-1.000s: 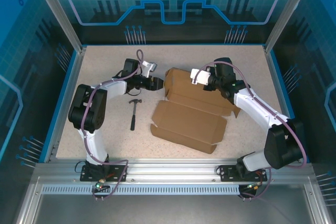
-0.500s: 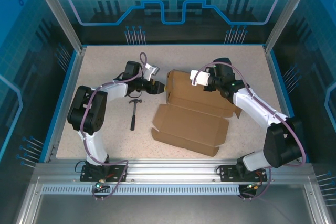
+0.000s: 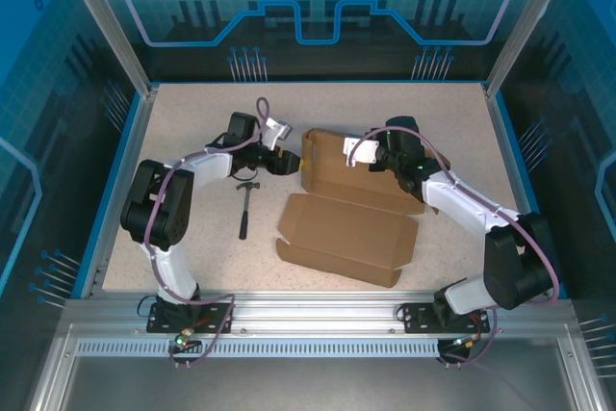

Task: Fold the paper box

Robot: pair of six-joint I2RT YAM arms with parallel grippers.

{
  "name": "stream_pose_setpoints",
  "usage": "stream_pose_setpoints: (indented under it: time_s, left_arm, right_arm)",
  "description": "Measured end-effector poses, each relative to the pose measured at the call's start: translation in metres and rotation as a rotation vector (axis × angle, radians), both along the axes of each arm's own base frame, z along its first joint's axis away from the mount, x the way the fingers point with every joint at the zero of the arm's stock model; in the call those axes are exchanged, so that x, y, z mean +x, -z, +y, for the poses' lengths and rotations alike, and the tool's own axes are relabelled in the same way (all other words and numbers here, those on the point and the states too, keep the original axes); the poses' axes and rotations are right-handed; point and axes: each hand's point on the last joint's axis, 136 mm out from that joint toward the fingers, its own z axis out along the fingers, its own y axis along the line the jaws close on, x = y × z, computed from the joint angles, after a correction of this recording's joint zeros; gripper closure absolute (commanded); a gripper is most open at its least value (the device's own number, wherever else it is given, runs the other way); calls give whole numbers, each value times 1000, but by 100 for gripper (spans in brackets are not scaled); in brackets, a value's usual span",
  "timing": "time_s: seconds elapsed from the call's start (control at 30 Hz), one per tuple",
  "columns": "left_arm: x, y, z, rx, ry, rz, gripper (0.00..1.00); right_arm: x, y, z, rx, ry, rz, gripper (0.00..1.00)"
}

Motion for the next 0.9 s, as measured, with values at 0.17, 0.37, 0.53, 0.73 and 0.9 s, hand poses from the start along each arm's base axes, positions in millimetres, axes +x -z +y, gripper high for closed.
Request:
stream_pose_setpoints:
  time_s: [0.17, 0.37, 0.53, 0.73, 0.9]
  left_arm:
    - [7, -12, -2, 0, 9, -30, 42]
    - [13, -19, -4, 3, 18, -54, 40]
    - [18, -20, -5, 2, 19, -64, 38]
    - [24, -21, -6, -7, 12, -101, 38]
    - [22, -11, -5, -11, -1, -120, 38]
  right_arm:
    - [5, -9, 3, 5, -9, -50, 100]
    - [10, -15, 5, 10, -14, -83, 100]
    - [11, -17, 6, 11, -17, -100, 100]
    - [10, -11, 5, 4, -23, -127, 100]
    - [6, 0, 4, -12, -31, -135, 100]
